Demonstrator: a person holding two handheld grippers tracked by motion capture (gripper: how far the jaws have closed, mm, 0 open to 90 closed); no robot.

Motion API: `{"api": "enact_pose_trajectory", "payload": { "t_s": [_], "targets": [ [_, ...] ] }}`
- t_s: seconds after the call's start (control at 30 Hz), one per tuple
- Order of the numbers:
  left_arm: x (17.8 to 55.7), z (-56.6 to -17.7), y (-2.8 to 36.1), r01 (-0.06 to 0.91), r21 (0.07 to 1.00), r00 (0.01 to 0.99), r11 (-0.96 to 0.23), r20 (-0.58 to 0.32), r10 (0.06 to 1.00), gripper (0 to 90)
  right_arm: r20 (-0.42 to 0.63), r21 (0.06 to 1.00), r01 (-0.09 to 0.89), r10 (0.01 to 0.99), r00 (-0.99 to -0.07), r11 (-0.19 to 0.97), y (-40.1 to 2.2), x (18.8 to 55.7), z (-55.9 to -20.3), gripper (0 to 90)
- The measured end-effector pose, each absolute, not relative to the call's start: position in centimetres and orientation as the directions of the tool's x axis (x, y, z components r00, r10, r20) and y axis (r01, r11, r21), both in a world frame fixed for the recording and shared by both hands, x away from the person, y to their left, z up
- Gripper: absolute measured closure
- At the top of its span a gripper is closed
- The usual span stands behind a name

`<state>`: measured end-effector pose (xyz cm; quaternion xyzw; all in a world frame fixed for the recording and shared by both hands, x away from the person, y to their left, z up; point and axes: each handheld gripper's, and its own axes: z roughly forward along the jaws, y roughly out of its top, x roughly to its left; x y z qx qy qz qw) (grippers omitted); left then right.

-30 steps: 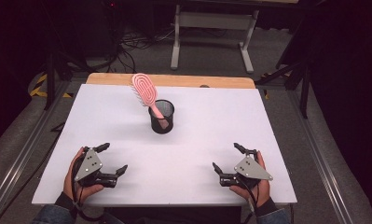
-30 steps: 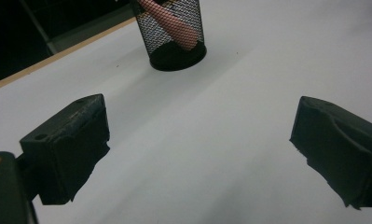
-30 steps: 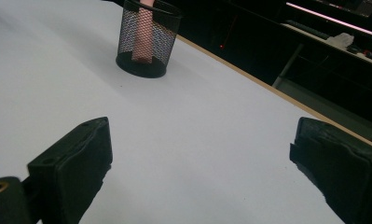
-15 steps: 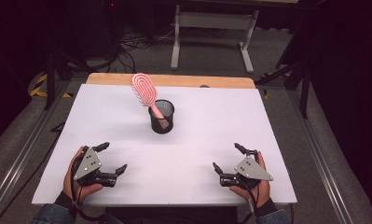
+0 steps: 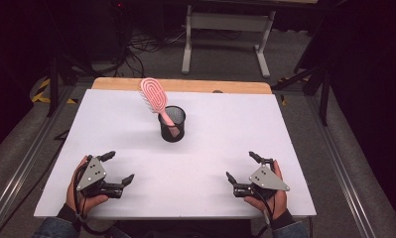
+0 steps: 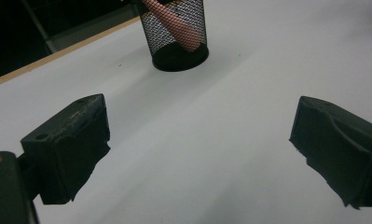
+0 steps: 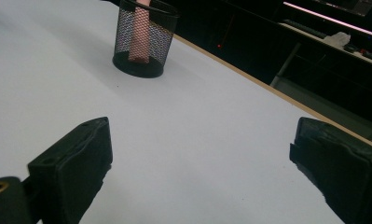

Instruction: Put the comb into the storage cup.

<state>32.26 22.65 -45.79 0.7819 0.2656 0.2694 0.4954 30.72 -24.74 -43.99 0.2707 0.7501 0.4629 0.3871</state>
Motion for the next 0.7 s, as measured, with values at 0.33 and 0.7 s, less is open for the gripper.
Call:
{"api": "enact_pose_trajectory", "payload": {
  "t_s": [0.33, 0.7],
  "targets": [
    [32.23, -45.76, 22.79, 0.155, 0.919, 0.703, -0.363, 0.156, 0.694, 5.8, -0.334, 0.903, 0.041, 0.76, -0.557, 0.428, -24.45, 30.91, -44.02, 6.2],
    [32.44, -45.83, 22.77, 0.162, 0.919, 0.704, -0.359, 0.147, 0.695, 5.9, -0.334, 0.903, 0.045, 0.762, -0.555, 0.428, -24.46, 31.03, -44.15, 6.6]
  ]
}}
